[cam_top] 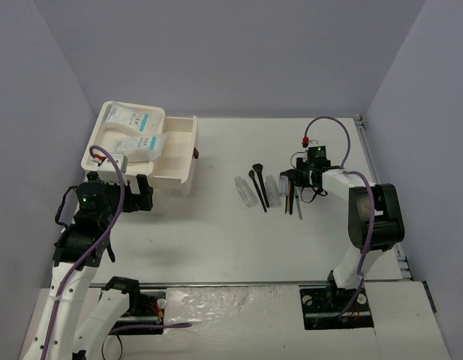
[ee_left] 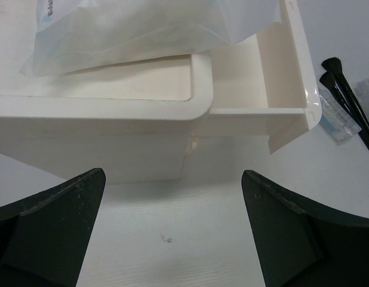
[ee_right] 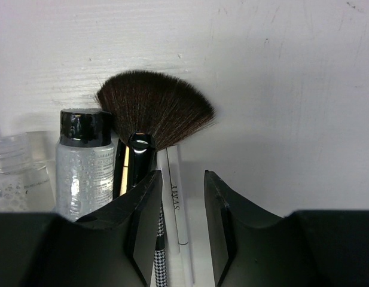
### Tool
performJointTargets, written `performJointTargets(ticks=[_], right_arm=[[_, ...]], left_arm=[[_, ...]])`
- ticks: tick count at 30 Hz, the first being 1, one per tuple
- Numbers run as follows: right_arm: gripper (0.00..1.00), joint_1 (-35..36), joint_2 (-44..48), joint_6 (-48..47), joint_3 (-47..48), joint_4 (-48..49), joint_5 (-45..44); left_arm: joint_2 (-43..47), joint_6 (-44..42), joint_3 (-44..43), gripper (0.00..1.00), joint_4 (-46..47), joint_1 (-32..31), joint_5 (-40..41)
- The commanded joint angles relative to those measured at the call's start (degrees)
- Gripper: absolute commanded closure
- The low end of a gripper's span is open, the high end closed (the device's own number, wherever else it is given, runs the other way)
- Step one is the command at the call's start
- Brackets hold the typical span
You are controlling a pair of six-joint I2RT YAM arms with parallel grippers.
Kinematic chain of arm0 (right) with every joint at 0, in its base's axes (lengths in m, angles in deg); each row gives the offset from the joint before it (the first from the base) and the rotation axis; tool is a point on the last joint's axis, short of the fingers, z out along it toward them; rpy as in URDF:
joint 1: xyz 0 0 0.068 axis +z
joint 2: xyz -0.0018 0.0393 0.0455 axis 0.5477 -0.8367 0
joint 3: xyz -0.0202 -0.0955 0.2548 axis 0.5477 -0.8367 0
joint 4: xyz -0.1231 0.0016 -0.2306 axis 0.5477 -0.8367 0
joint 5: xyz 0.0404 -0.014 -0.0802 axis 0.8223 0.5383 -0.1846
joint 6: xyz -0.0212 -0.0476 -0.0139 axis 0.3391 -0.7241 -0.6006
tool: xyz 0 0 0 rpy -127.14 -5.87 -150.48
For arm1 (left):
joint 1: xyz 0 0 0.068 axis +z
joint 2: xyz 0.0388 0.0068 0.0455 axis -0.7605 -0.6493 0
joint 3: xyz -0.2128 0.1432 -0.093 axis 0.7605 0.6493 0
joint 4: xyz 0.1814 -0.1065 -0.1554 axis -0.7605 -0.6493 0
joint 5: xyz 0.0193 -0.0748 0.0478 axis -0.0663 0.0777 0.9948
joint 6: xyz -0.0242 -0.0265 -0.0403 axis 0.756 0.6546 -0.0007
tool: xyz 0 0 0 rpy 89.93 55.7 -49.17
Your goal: Organize the makeup
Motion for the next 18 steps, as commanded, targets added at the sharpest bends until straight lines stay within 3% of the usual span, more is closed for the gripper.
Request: performJointTargets(ticks=[1,14,18], right_arm=[[0.69,0.02,-0.99,-0.48,0.57,1.67,-1.05],[0.72,-0.76,-2.60,-0.06,-0.51,1.70,-4.54],[0.67,-0.77,-1.43,0.08,-0.27,1.63,-3.92]], left_arm=[[-0.61,-0.05,-1.60,0.03,4.17,-0.12,-0.10],[-0.70,0.01,-1.52,0.03,4.11,-0.12,-0.39],[-0.87,-0.01,-1.52,0.03,4.11,-0.12,-0.48]])
